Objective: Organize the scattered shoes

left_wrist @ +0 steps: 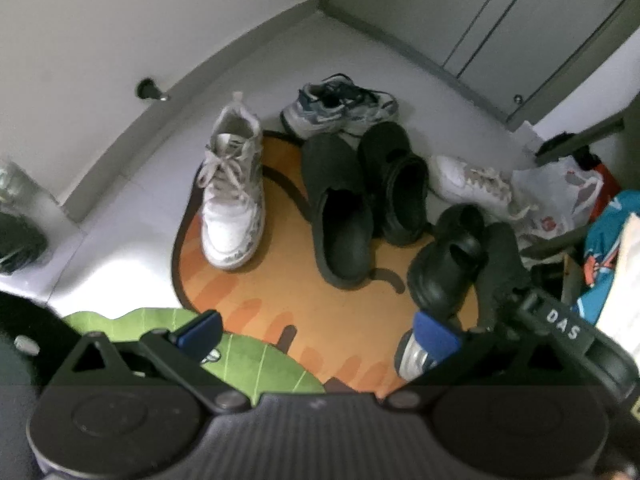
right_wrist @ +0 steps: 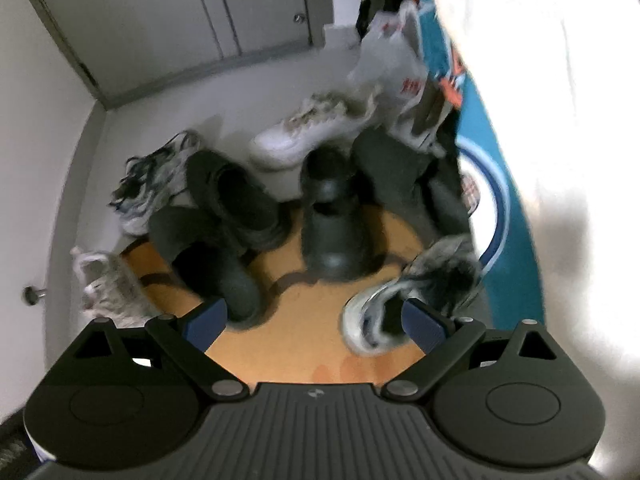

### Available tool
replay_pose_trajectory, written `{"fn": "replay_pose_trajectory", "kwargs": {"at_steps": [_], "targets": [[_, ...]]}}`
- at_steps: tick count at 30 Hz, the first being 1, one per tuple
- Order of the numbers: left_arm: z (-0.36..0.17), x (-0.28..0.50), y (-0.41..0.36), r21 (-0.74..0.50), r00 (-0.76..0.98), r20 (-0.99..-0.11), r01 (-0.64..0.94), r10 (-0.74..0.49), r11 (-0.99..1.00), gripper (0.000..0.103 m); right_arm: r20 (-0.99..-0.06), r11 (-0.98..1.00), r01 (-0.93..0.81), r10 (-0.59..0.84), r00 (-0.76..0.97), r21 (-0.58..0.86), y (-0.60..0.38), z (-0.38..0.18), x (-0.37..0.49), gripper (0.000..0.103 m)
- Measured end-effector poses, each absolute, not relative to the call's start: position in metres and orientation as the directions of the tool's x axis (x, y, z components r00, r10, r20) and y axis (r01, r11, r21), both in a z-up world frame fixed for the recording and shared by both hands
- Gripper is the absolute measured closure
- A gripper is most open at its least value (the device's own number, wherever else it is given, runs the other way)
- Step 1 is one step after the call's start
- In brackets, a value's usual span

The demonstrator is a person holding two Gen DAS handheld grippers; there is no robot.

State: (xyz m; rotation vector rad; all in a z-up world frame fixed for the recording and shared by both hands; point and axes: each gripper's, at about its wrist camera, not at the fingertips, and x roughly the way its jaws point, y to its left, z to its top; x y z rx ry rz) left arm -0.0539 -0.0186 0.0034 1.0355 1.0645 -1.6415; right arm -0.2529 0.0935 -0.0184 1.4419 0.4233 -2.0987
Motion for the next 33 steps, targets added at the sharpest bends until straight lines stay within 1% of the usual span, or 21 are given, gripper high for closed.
{"fn": "replay_pose_trajectory", "kwargs": {"at_steps": [4,8,14,16,19,22,25,28,33], "targets": [[-0.007,-0.04,-0.044,-0.208,-0.261,-0.936,0.951,-0.236,-0.229,0.0,-0.938,-0.789,0.614,-0.221,-0.267,0.011,0.08,-0.038,-0.249,0.006],[-0.026,-0.029,-0.07,-0.196,-0.238,-0.948,0.96,-0.212,-0.201,0.0,-0.938,-0.76,0.649,-0.233,-0.255,0.012,0.067,-0.049,-0.245,0.006],[-0.047,-0.036,-0.102,-0.188,-0.234,-0.959,0.947,-0.159,-0.259,0.0,-0.936,-0.776,0.63,-0.206,-0.286,-0.022,0.049,-0.057,-0.253,0.006],[-0.05,-0.039,-0.106,-0.199,-0.244,-0.959,0.942,-0.144,-0.27,0.0,-0.929,-0.772,0.634,-0.208,-0.305,-0.035,0.04,-0.056,-0.255,0.006],[-0.056,-0.048,-0.11,-0.248,-0.281,-0.955,0.933,-0.096,-0.261,0.0,-0.927,-0.76,0.649,-0.229,-0.299,-0.021,0.029,-0.053,-0.253,0.006],[-0.059,-0.066,-0.108,-0.286,-0.322,-0.946,0.89,-0.045,-0.354,0.0,-0.924,-0.744,0.668,-0.254,-0.285,-0.002,0.02,-0.049,-0.251,0.006],[-0.049,-0.076,-0.108,-0.292,-0.357,-0.931,0.848,-0.07,-0.443,0.0,-0.914,-0.738,0.675,-0.288,-0.286,0.022,0.017,-0.04,-0.254,0.006],[-0.038,-0.075,-0.103,-0.256,-0.367,-0.921,0.823,-0.132,-0.507,0.0,-0.906,-0.788,0.614,-0.293,-0.306,0.047,0.026,-0.031,-0.257,0.006],[-0.019,-0.069,-0.092,-0.263,-0.411,-0.899,0.783,-0.151,-0.563,0.0,-0.896,-0.777,0.616,-0.357,-0.264,0.128,0.033,-0.019,-0.246,0.007]]}}
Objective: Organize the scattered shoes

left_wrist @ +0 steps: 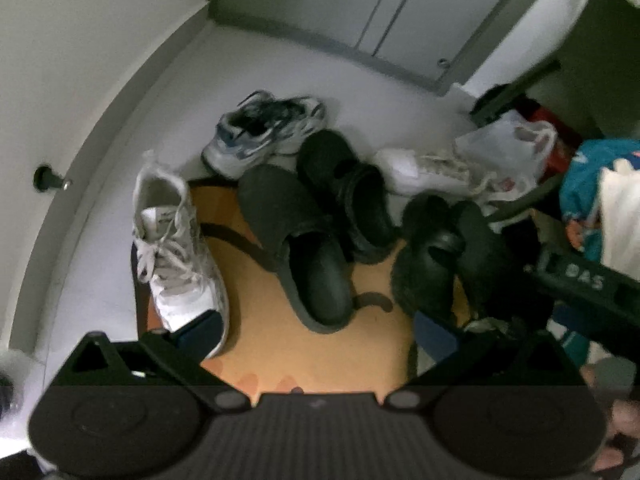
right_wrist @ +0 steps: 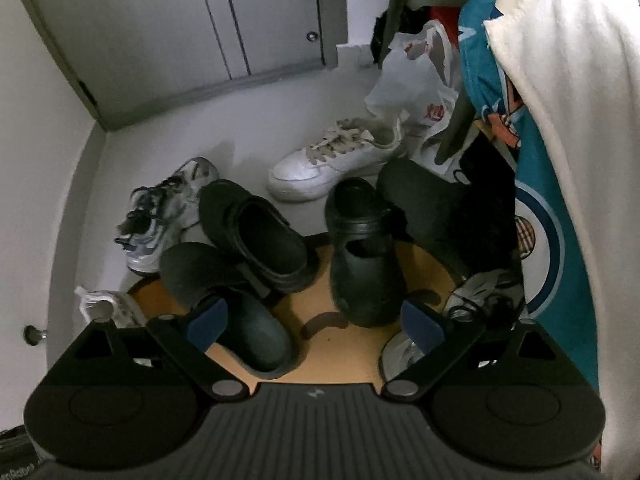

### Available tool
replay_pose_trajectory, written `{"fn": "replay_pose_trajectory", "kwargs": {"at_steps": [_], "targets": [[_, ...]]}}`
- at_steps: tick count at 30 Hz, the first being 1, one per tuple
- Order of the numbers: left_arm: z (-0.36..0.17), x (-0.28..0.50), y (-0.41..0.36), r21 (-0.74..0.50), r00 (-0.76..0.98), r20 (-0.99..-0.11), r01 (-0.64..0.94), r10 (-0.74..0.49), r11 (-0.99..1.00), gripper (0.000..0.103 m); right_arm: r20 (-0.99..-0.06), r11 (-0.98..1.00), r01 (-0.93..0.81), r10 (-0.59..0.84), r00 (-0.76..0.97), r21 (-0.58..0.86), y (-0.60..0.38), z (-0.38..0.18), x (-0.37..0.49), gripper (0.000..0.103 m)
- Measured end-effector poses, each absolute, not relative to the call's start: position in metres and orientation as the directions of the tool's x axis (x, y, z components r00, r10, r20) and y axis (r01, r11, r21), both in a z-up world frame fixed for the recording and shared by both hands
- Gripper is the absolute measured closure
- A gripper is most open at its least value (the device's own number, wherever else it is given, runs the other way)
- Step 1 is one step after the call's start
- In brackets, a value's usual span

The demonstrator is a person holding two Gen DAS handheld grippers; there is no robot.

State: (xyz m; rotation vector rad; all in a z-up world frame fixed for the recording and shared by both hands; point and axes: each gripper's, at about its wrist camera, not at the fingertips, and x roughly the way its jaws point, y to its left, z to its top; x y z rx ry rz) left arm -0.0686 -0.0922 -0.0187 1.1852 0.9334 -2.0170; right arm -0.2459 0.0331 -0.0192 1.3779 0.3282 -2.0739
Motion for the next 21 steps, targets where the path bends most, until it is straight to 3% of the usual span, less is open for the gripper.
{"fn": "replay_pose_trajectory", "kwargs": {"at_steps": [7,13,21], "targets": [[-0.013,-0.068,-0.099,-0.24,-0.434,-0.884,0.743,-0.176,-0.625,0.0,-0.884,-0.688,0.724,-0.371,-0.284,0.056,0.027,-0.033,-0.227,0.007],[-0.013,-0.069,-0.1,-0.198,-0.421,-0.883,0.734,-0.207,-0.649,0.0,-0.845,-0.755,0.655,-0.334,-0.417,-0.025,0.04,-0.025,-0.251,0.008],[-0.022,-0.075,-0.095,-0.209,-0.422,-0.889,0.72,-0.178,-0.662,0.0,-0.829,-0.78,0.624,-0.321,-0.457,-0.042,0.059,-0.014,-0.295,0.008]]}}
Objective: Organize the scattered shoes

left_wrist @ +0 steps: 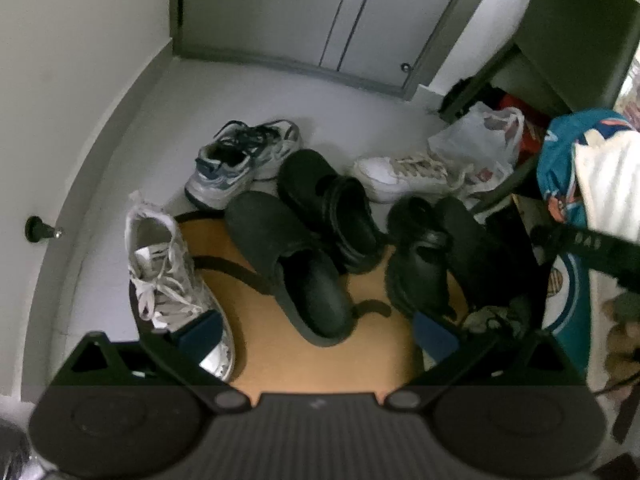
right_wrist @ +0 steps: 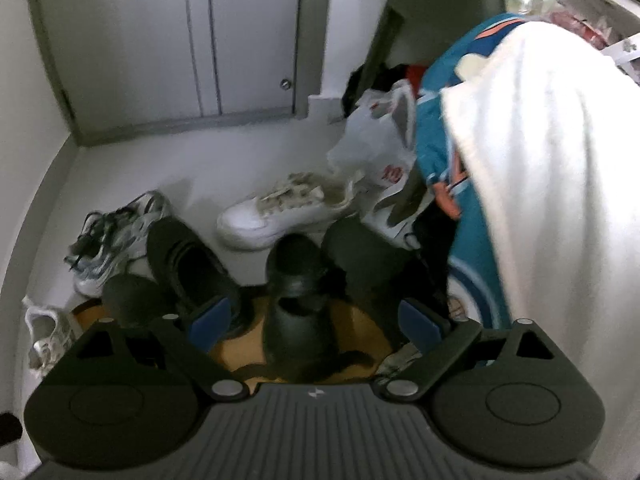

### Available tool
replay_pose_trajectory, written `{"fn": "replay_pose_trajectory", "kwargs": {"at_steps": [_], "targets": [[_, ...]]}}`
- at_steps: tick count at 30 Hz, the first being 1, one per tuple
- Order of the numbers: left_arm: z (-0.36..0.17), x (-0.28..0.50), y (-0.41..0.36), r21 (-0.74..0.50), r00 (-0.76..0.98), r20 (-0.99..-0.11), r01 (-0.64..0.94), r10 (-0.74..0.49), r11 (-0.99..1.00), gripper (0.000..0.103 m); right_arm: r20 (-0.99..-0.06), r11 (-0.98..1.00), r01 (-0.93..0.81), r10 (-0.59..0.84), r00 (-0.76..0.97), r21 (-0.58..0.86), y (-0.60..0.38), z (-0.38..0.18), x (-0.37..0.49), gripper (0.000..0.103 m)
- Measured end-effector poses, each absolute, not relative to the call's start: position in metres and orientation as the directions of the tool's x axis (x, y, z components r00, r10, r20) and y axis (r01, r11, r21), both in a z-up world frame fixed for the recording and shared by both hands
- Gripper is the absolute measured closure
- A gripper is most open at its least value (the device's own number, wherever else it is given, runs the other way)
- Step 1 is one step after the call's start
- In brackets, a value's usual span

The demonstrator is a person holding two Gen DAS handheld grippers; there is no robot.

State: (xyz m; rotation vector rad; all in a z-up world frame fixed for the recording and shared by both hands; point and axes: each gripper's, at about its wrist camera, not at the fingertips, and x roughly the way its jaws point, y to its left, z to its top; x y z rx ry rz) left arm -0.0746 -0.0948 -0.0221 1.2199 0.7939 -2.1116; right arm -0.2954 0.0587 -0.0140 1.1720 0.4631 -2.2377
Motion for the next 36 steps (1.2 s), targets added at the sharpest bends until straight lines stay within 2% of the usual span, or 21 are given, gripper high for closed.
{"fn": "replay_pose_trajectory", "kwargs": {"at_steps": [4,8,11,14,18,23,25,28,36], "targets": [[-0.028,-0.081,-0.097,-0.219,-0.421,-0.89,0.733,-0.177,-0.644,0.0,-0.825,-0.773,0.634,-0.342,-0.449,-0.025,0.062,-0.012,-0.298,0.008],[-0.03,-0.092,-0.093,-0.246,-0.441,-0.885,0.715,-0.15,-0.654,0.001,-0.824,-0.722,0.686,-0.332,-0.46,-0.093,0.068,-0.022,-0.298,0.01],[-0.029,-0.109,-0.083,-0.223,-0.448,-0.881,0.681,-0.156,-0.697,0.001,-0.841,-0.678,0.721,-0.303,-0.449,-0.14,0.073,-0.035,-0.302,0.017],[-0.029,-0.121,-0.073,-0.204,-0.45,-0.88,0.647,-0.152,-0.735,0.007,-0.875,-0.668,0.736,-0.286,-0.39,-0.11,0.076,-0.043,-0.308,0.019],[-0.027,-0.131,-0.058,-0.198,-0.465,-0.873,0.614,-0.147,-0.764,0.009,-0.889,-0.681,0.731,-0.314,-0.335,-0.035,0.078,-0.041,-0.309,0.019],[-0.027,-0.135,-0.053,-0.217,-0.478,-0.869,0.6,-0.128,-0.77,0.01,-0.867,-0.66,0.749,-0.344,-0.361,-0.05,0.077,-0.036,-0.303,0.019],[-0.03,-0.135,-0.054,-0.195,-0.463,-0.875,0.606,-0.143,-0.771,0.01,-0.85,-0.637,0.767,-0.359,-0.386,-0.079,0.075,-0.032,-0.3,0.018],[-0.036,-0.132,-0.061,-0.196,-0.451,-0.881,0.623,-0.142,-0.758,0.011,-0.855,-0.646,0.762,-0.371,-0.362,-0.042,0.075,-0.03,-0.305,0.018],[-0.047,-0.117,-0.095,-0.251,-0.45,-0.882,0.699,-0.139,-0.67,0.023,-0.854,-0.615,0.788,-0.412,-0.317,0.005,0.071,-0.029,-0.31,0.018]]}}
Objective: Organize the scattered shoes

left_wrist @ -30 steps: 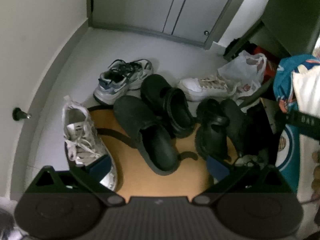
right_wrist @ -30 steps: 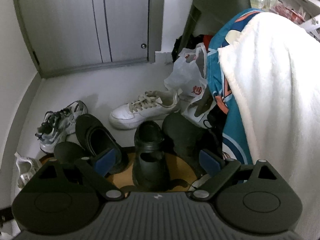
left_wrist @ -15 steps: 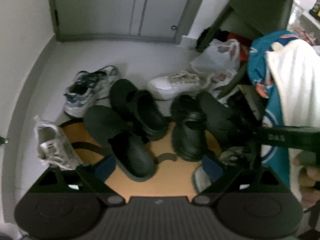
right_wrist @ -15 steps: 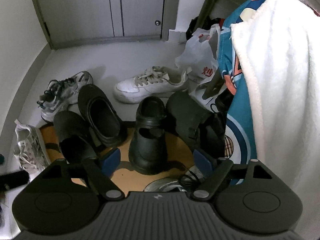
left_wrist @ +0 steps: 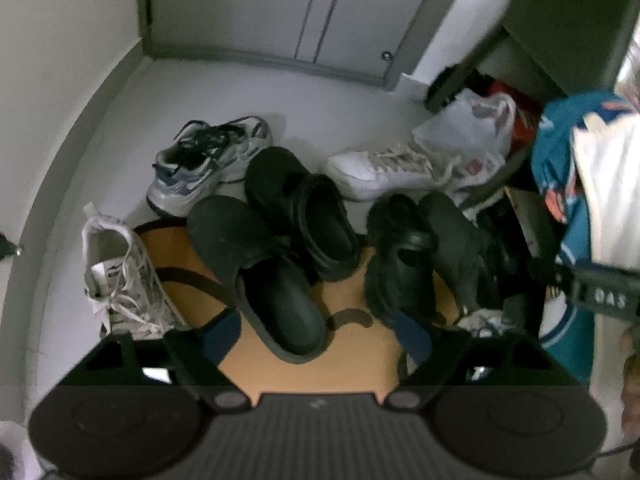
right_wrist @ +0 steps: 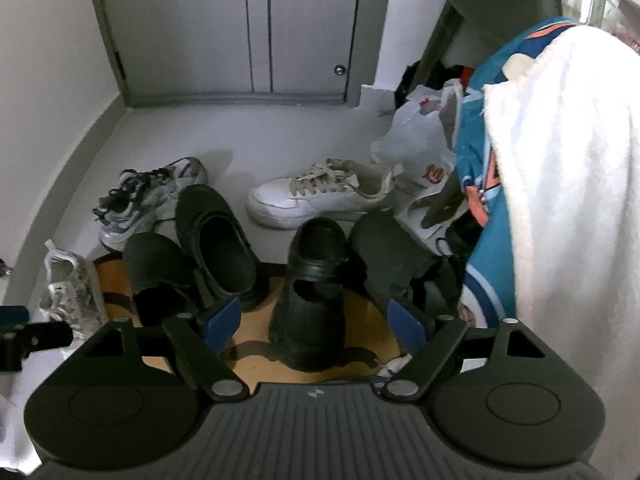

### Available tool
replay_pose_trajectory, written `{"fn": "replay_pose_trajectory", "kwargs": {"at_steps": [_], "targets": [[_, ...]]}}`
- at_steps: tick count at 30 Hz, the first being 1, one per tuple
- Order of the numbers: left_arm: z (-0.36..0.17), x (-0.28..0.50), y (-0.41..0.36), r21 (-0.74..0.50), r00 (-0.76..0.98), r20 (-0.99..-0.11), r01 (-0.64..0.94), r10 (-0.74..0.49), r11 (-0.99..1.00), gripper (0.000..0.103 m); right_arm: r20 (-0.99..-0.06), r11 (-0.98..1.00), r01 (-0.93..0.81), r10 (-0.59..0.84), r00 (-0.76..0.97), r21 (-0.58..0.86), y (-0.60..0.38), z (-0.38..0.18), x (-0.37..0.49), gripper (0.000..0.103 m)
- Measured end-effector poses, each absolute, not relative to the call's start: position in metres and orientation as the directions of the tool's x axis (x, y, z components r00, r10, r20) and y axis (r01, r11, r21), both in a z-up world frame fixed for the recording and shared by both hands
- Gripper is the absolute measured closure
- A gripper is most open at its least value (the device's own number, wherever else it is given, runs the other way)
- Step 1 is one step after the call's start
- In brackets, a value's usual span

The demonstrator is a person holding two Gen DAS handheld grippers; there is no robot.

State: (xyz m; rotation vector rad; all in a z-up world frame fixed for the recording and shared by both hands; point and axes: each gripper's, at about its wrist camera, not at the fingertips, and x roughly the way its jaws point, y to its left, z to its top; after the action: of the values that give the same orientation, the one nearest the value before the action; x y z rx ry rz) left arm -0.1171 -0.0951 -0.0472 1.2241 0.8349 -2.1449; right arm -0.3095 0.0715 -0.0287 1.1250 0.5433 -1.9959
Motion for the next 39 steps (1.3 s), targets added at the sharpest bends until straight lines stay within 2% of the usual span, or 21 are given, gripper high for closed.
{"fn": "replay_pose_trajectory", "kwargs": {"at_steps": [9,13,16,19,25,29,31,33,39], "targets": [[-0.059,-0.124,-0.111,-0.278,-0.44,-0.89,0.731,-0.119,-0.623,0.025,-0.836,-0.644,0.761,-0.46,-0.301,0.081,0.072,-0.017,-0.322,0.018],[-0.064,-0.134,-0.114,-0.215,-0.413,-0.895,0.726,-0.166,-0.653,0.025,-0.834,-0.62,0.781,-0.466,-0.296,0.069,0.07,-0.019,-0.318,0.018],[-0.08,-0.139,-0.117,-0.238,-0.411,-0.904,0.707,-0.113,-0.666,0.026,-0.833,-0.582,0.811,-0.475,-0.285,0.055,0.066,-0.022,-0.316,0.018],[-0.088,-0.145,-0.126,-0.204,-0.396,-0.91,0.686,-0.123,-0.699,0.027,-0.808,-0.519,0.855,-0.506,-0.301,0.006,0.064,-0.025,-0.312,0.018],[-0.085,-0.122,-0.146,-0.236,-0.446,-0.885,0.674,-0.131,-0.7,0.027,-0.797,-0.506,0.862,-0.535,-0.28,0.037,0.072,-0.035,-0.317,0.018],[-0.09,-0.095,-0.151,-0.215,-0.448,-0.879,0.676,-0.162,-0.705,0.026,-0.794,-0.465,0.885,-0.547,-0.265,0.025,0.068,-0.046,-0.309,0.018],[-0.091,-0.086,-0.153,-0.201,-0.444,-0.877,0.684,-0.182,-0.701,0.023,-0.791,-0.444,0.896,-0.554,-0.26,0.017,0.065,-0.049,-0.304,0.018],[-0.093,-0.067,-0.156,-0.187,-0.444,-0.866,0.714,-0.23,-0.674,0.014,-0.783,-0.422,0.906,-0.567,-0.255,0.01,0.063,-0.051,-0.297,0.018],[-0.122,-0.025,-0.16,-0.175,-0.431,-0.851,0.772,-0.301,-0.611,0.013,-0.785,-0.338,0.941,-0.584,-0.204,0.007,0.053,-0.06,-0.276,0.018]]}}
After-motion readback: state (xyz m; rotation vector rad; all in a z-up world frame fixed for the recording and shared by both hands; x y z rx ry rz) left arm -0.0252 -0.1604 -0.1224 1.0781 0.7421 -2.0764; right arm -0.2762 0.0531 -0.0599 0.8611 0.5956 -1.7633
